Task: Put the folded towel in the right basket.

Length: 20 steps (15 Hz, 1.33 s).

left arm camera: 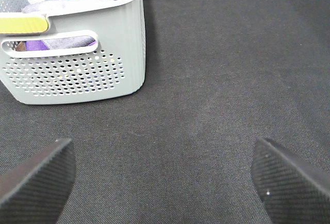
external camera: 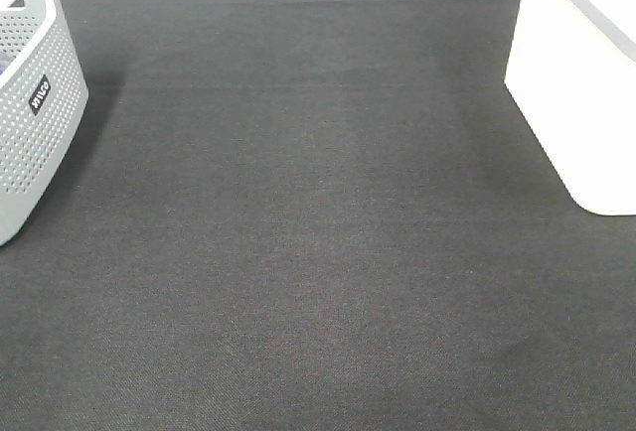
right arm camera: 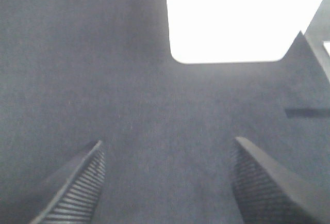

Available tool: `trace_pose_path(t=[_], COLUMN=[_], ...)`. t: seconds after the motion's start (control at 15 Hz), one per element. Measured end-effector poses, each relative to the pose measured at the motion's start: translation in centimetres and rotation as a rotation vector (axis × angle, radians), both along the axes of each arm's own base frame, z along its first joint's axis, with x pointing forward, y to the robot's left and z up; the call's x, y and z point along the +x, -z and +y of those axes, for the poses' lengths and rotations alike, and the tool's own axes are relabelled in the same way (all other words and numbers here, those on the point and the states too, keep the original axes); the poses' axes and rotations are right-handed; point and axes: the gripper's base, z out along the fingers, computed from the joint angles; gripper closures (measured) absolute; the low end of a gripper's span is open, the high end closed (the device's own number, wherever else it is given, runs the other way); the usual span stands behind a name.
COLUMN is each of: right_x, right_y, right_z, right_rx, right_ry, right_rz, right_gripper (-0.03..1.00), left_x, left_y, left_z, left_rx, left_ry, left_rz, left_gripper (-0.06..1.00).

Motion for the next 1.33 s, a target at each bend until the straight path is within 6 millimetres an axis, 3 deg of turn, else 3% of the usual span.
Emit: trace_pose_path(t=[1.33], right_x=[-0.05], right_y=[0.04], right_z=[0.01], right_rx=[0.001], right_ry=[-0.002], right_rz=[-0.014], right_gripper=[0.32], left_x=[0.00], left_y=[0.00], left_z=[0.00], left_rx=[0.000], left_ry=[0.000], left_rz=[0.000], left_gripper=[0.07])
